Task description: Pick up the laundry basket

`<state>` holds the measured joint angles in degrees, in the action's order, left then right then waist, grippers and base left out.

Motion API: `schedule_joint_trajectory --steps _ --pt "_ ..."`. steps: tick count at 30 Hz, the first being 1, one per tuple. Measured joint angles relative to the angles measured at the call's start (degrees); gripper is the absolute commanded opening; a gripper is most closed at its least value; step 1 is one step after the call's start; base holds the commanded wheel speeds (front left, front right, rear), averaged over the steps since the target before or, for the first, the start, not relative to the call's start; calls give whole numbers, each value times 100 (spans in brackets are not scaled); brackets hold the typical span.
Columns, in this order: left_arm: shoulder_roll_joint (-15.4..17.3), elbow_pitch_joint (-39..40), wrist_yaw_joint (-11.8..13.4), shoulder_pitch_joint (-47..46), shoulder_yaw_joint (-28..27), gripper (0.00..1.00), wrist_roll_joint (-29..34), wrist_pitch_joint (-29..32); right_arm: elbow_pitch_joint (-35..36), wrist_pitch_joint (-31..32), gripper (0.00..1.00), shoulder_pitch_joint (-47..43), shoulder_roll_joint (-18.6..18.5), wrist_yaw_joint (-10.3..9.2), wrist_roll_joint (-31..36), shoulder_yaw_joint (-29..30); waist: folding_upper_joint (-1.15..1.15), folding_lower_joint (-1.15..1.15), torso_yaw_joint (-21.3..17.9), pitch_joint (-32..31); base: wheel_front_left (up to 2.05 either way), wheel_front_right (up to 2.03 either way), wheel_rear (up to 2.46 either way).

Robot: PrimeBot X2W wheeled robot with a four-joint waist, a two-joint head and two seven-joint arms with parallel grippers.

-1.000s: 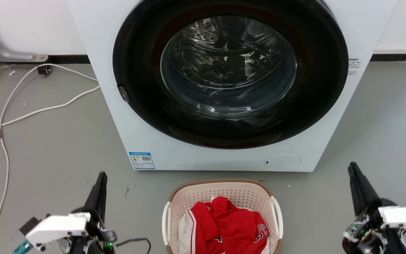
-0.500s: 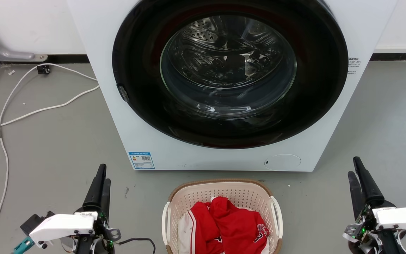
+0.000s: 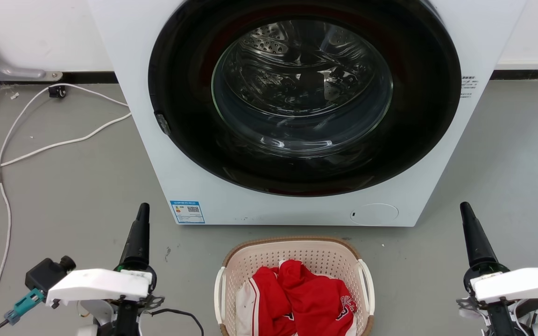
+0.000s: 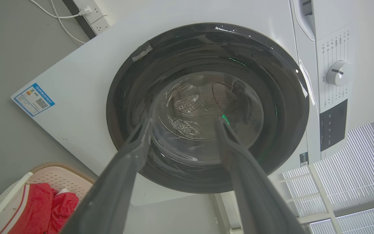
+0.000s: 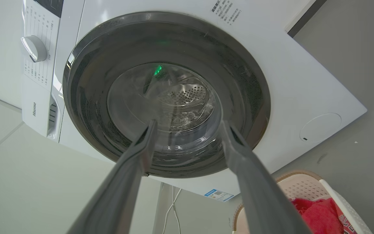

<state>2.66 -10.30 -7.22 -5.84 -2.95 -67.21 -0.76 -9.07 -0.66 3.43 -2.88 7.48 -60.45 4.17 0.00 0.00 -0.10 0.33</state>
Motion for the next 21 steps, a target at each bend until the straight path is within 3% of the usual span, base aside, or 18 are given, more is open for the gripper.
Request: schedule_joint_trajectory --steps 8,21 --pt "1 -7 88 -41 205 100 1192 -172 115 -175 100 -35 0 0 988 -69 0 0 1 -4 0 0 0" --pt "79 -122 277 -119 486 100 2514 -415 175 -421 100 -90 2 0 2218 -179 0 0 -2 -41 0 0 0"
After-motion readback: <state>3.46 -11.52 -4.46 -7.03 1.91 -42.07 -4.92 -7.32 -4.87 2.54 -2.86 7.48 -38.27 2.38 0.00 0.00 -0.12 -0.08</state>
